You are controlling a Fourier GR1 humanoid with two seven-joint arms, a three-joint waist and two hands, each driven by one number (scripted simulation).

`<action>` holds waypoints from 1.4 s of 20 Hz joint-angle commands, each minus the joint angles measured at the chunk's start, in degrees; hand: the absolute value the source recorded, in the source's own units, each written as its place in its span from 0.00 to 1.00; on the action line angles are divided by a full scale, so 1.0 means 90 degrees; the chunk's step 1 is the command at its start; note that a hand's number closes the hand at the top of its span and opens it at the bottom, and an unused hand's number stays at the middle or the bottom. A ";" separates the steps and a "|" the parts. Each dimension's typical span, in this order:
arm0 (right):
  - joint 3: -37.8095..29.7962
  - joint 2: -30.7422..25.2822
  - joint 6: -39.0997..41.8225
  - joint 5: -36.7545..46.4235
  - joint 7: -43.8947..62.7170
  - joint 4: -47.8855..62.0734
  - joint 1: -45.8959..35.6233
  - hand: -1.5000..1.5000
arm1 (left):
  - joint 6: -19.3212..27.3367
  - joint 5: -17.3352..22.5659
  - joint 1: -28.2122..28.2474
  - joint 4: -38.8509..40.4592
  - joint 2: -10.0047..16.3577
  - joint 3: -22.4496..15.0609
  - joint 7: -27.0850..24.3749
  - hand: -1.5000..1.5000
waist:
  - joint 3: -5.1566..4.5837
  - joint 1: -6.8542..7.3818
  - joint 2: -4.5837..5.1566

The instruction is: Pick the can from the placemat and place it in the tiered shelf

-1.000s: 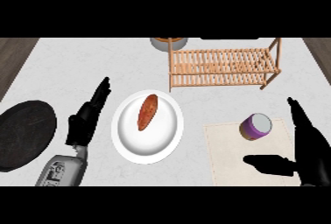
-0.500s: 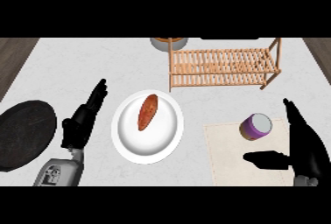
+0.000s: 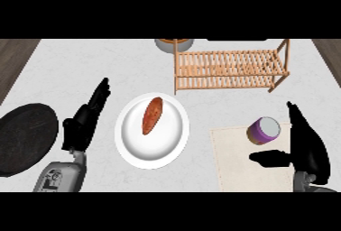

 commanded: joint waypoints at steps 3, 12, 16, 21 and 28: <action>-0.0073 0.0239 -0.0212 0.0158 -0.0462 0.0528 0.0078 0.00 | -0.0145 -0.0032 -0.0144 0.0409 0.0049 0.0273 -0.0260 0.50 | 0.0000 -0.0007 0.0002; -0.0415 0.0312 -0.0075 0.0102 -0.0701 0.1147 -0.0469 0.00 | -0.0220 -0.0132 0.0167 -0.0130 -0.0061 0.0166 0.0020 0.50 | 0.0000 0.0009 0.0000; -0.0393 0.0393 0.0001 0.0224 -0.0603 0.1488 -0.0752 0.00 | -0.0298 -0.0089 0.0147 -0.0113 -0.0070 0.0212 0.0034 0.50 | 0.0000 0.0015 0.0001; -0.0227 0.0161 0.0198 0.0216 -0.1135 0.1000 0.0157 1.00 | -0.0123 -0.0344 0.0027 0.0439 -0.0223 0.0152 -0.0435 0.50 | 0.0000 -0.0020 -0.0001; 0.0189 0.0551 -0.0483 0.1117 -0.1050 0.1214 -0.0097 1.00 | -0.0367 -0.0130 -0.0100 -0.0001 -0.0134 0.0282 0.0102 0.50 | 0.0000 -0.0006 0.0000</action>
